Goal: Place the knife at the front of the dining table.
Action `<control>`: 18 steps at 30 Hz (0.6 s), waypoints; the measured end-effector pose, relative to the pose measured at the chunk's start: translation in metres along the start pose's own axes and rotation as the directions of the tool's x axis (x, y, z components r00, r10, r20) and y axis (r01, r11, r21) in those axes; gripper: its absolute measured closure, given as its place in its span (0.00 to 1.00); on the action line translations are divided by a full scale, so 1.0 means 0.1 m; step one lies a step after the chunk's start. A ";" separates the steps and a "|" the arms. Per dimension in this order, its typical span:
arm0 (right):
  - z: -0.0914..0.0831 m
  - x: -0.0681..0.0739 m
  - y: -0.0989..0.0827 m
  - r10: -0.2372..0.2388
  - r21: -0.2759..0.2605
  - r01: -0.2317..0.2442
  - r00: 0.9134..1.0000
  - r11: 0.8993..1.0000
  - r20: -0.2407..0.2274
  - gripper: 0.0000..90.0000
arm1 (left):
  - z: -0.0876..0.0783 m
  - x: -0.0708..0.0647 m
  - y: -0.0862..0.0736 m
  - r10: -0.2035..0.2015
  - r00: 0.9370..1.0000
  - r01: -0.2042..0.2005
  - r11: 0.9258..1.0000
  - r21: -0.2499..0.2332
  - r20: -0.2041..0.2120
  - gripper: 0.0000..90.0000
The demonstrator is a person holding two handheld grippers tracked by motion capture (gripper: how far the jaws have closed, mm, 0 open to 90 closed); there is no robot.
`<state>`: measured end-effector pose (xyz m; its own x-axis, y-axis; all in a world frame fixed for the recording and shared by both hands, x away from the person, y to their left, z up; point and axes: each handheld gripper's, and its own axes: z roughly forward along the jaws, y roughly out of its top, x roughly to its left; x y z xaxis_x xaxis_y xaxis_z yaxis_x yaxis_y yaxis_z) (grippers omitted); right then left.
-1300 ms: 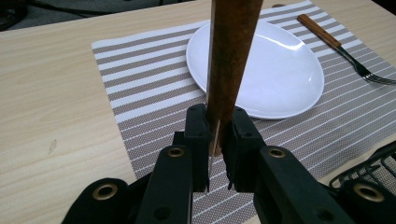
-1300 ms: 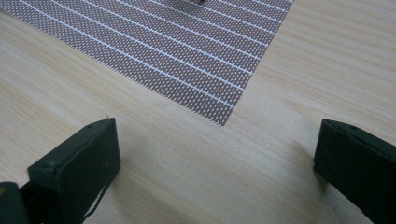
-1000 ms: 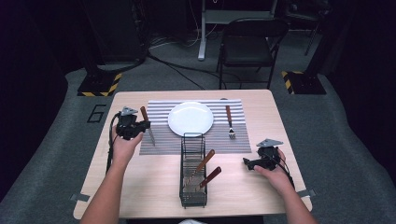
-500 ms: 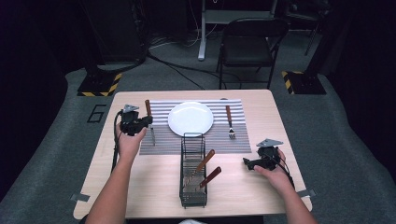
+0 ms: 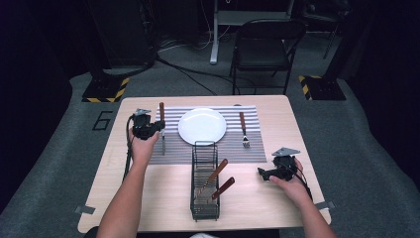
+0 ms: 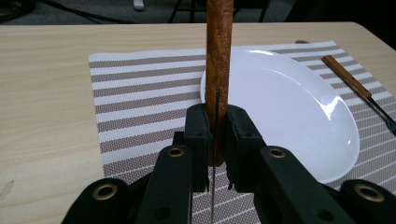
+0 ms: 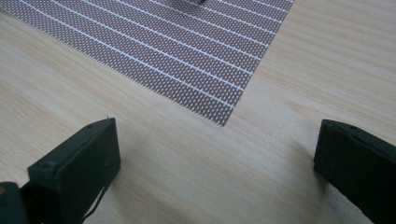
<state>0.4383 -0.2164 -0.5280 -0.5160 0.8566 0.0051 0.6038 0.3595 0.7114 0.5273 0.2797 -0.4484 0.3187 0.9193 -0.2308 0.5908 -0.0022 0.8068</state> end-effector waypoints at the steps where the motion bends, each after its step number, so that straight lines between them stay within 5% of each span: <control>1: 0.00 0.00 0.00 0.000 0.000 0.000 1.000 1.000 0.000 0.00 | 0.02 0.02 -0.01 -0.015 1.000 0.015 1.000 -0.006 0.002 0.89; 18: 0.00 0.00 0.00 -0.006 0.003 0.006 1.000 1.000 -0.002 0.00 | 0.27 0.12 -0.07 -0.110 0.994 0.110 0.994 -0.023 0.007 0.89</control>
<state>0.4387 -0.2166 -0.5278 -0.5206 0.8538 0.0022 0.6024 0.3655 0.7096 0.5469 0.2801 -0.4717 0.2569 0.9111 -0.3224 0.6053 0.1083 0.7886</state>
